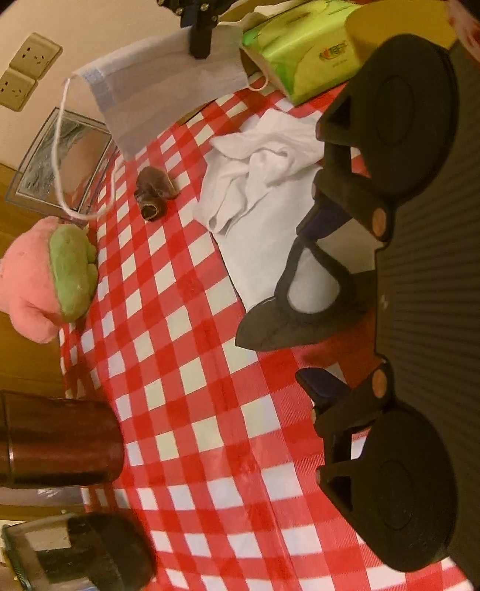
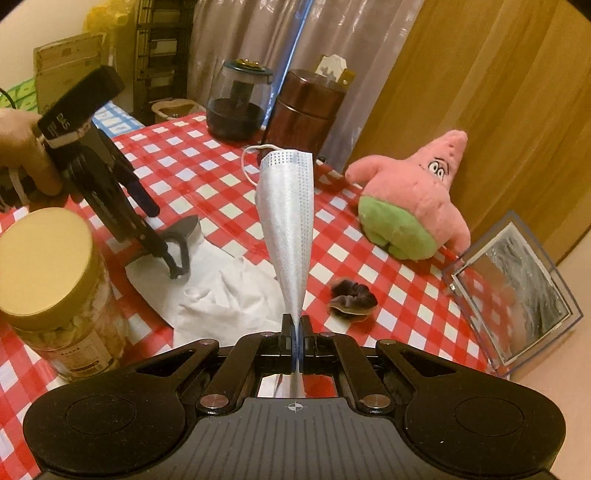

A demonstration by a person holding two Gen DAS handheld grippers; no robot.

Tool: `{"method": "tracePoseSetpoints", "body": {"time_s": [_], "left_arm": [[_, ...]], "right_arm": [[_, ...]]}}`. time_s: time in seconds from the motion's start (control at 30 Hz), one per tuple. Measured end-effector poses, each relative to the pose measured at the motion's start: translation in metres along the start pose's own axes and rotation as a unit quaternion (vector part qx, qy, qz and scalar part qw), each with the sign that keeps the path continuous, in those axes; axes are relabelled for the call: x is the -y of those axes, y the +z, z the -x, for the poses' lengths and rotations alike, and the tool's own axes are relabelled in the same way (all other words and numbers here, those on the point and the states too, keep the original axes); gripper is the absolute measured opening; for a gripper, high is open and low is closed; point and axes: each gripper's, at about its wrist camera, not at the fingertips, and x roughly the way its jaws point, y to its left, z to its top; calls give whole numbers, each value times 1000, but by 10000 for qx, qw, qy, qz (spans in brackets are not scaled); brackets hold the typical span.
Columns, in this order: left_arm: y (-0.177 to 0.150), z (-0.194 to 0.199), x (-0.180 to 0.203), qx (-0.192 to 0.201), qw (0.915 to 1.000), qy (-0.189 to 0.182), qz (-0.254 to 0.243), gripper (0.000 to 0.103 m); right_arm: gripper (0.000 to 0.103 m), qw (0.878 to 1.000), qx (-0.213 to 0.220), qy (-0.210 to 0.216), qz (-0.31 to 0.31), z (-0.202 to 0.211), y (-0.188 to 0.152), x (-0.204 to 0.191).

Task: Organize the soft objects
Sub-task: 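Grasp the dark grey cloth mask with the left gripper while the right gripper holds the blue mask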

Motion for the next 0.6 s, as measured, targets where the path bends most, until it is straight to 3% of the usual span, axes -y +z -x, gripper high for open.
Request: {"method": "tracePoseSetpoints", "body": {"time_s": [0.33,0.43,0.5,0.6], "left_arm": [[4,-20,0,-108,9999,53,88,50],[4,-22,-2,-119,9997,178,108,39],[5,-22,-3,-145,9994,289,157,21],[5,-21,-5,-201,9988,406,192,13]], "right_arm": [[1,9999,-51,71,-63,-7,-3,-1],[1,9999,-33,63,-77,-5,-2,-1],[1,10000,-15,37,-82,-5,-1,-1],[1,9999,14,10,-119,-3,0,-2]]}}
